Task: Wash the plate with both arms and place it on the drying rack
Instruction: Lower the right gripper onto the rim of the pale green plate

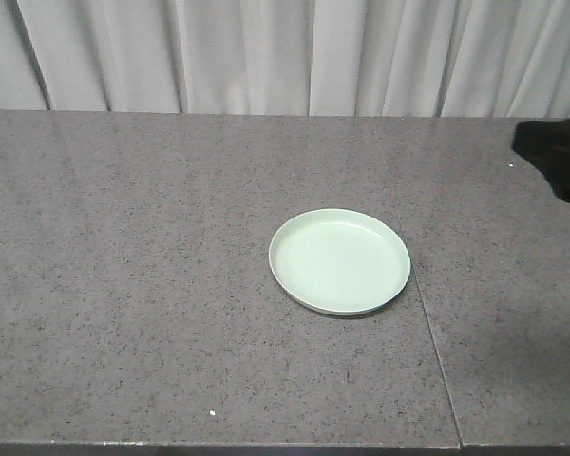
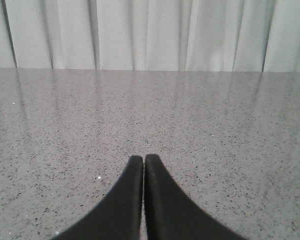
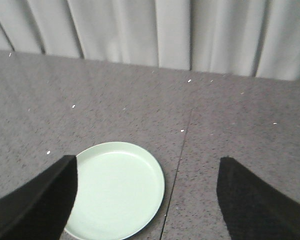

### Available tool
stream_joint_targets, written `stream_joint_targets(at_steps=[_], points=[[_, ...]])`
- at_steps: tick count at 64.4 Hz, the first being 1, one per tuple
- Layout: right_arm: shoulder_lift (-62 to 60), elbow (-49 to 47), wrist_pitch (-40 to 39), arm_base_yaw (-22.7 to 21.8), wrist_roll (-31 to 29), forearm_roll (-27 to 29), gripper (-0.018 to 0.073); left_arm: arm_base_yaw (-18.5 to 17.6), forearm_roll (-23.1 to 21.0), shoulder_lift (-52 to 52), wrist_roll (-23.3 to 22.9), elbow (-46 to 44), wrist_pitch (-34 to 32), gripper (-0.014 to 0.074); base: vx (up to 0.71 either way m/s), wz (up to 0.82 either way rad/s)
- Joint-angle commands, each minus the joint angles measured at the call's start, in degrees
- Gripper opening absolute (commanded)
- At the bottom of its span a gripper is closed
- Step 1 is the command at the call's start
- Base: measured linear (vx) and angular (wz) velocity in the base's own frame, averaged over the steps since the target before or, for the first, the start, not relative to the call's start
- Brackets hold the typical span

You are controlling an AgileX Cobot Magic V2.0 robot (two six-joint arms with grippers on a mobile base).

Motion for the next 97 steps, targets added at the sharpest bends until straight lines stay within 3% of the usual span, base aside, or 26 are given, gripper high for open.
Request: stream_joint_targets(at_steps=[1, 7, 16, 28, 41, 68, 87, 97], points=[[7.09, -7.47, 1.42, 0.06, -9.21, 7.33, 0.0547, 0.01, 0.04, -0.88, -0.35, 1.24, -4.58, -0.0006, 0.00, 0.00], [14.31, -11.91, 3.59, 0.06, -14.49, 11.90, 0.0547, 0.01, 0.04, -0.88, -0.35, 1.24, -4.58, -0.0006, 0.00, 0.00], [25.94, -18.41, 7.35, 0.06, -15.26, 10.97, 0.0547, 0.01, 0.04, -0.88, -0.35, 1.24, -4.58, -0.0006, 0.00, 0.00], [40.75, -28.14, 15.89, 0.06, -11.96, 6.08, 0.0547, 0.01, 0.04, -0.88, -0.35, 1.24, -4.58, -0.0006, 0.00, 0.00], [51.08, -36.60, 22.99, 0.30, -5.03, -4.50, 0.0547, 0.01, 0.04, -0.88, -0.35, 1.24, -4.58, -0.0006, 0.00, 0.00], [57.34, -39.46, 23.13, 6.77, 3.10, -17.20, 0.0547, 0.01, 0.04, -0.88, -0.35, 1.24, -4.58, -0.0006, 0.00, 0.00], [58.85, -39.46, 24.16, 6.71, 3.98, -17.39, 0.0540, 0.01, 0.04, -0.88, -0.35, 1.24, -4.58, -0.0006, 0.00, 0.00], [59.31, -39.46, 25.10, 6.71, 4.48, -17.39, 0.0446, 0.01, 0.04, -0.88, -0.35, 1.24, -4.58, -0.0006, 0.00, 0.00]])
